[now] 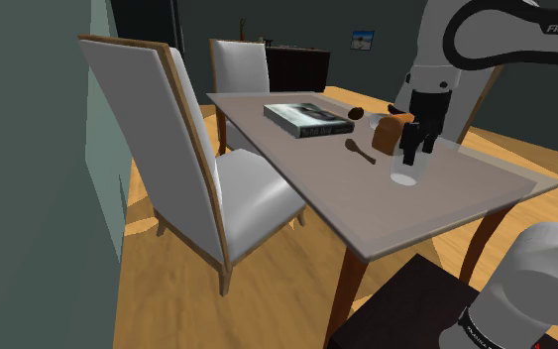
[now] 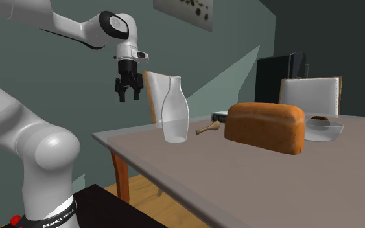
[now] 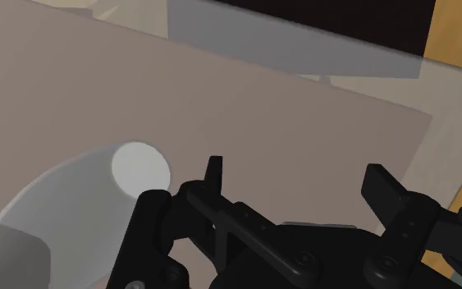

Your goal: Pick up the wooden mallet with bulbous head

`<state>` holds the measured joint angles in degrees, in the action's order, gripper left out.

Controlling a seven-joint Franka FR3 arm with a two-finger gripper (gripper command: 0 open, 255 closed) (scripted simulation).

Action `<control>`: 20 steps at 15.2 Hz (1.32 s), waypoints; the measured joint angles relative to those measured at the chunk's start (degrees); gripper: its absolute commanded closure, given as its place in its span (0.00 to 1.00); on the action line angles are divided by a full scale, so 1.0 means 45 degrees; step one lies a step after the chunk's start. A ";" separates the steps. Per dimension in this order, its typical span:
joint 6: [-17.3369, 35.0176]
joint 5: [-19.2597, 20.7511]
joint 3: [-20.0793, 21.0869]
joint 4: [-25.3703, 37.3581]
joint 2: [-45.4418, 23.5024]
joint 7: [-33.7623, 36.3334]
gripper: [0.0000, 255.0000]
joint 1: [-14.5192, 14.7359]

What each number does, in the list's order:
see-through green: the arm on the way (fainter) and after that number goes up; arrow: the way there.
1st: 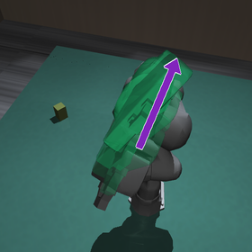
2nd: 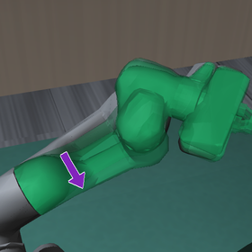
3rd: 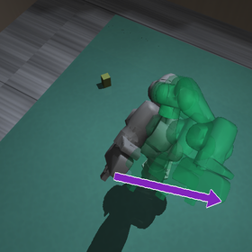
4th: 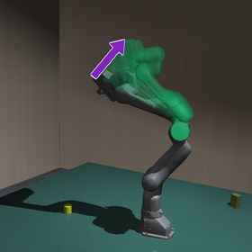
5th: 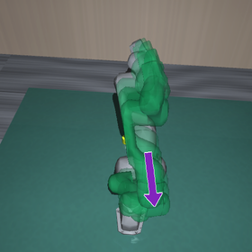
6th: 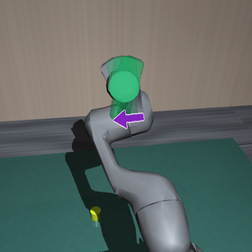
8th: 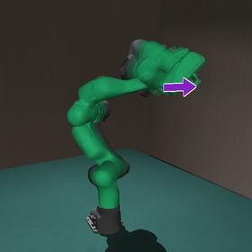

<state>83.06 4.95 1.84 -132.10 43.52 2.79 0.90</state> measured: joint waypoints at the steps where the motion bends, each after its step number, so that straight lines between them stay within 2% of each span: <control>1: 0.0000 0.0000 0.0000 0.0000 0.0000 0.0000 0.00 0.0000; 11: 0.2888 0.0533 -0.1313 0.0835 -0.3104 -0.0527 0.00 -0.0719; 16: 0.4257 0.0526 -0.1964 0.1802 -0.4964 -0.0856 0.00 -0.1017; 20: 0.4921 0.0301 -0.2525 0.3038 -0.6721 -0.1244 0.00 -0.1265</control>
<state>105.20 6.30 -9.53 -118.43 13.28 -2.81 -4.79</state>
